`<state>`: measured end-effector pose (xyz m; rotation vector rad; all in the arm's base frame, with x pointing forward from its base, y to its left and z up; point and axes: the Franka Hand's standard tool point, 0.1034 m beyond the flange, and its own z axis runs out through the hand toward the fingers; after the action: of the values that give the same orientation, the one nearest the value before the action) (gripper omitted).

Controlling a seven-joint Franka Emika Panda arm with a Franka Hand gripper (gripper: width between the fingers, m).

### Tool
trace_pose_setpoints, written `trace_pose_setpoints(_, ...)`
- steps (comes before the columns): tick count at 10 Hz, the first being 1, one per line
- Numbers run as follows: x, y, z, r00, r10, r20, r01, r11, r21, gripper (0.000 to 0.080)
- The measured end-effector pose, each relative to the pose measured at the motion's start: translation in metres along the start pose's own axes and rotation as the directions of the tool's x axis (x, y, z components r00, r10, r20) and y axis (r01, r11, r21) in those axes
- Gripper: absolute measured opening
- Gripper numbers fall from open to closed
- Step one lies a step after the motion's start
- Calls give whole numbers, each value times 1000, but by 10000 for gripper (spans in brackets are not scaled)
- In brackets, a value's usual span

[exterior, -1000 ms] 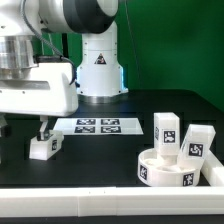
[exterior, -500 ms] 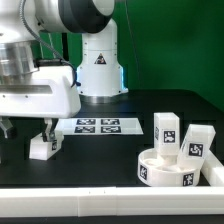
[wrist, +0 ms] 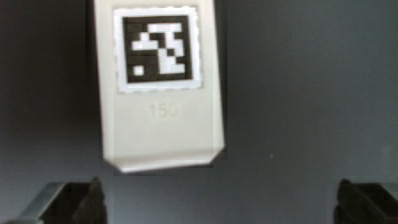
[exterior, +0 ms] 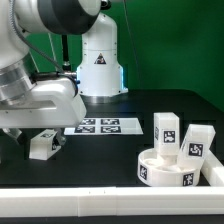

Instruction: Assemble stool

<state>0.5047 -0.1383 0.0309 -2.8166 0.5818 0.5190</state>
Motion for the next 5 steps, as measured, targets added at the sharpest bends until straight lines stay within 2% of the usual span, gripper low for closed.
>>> trace_pose_setpoints(3,-6,6,4,979,-7,203,6,1000,5,648)
trace_pose_setpoints(4,-10,11,4,952,-7,305,3,1000,14,648)
trace_pose_setpoints(5,-12,16,4,927,-7,376,1,1000,14,648)
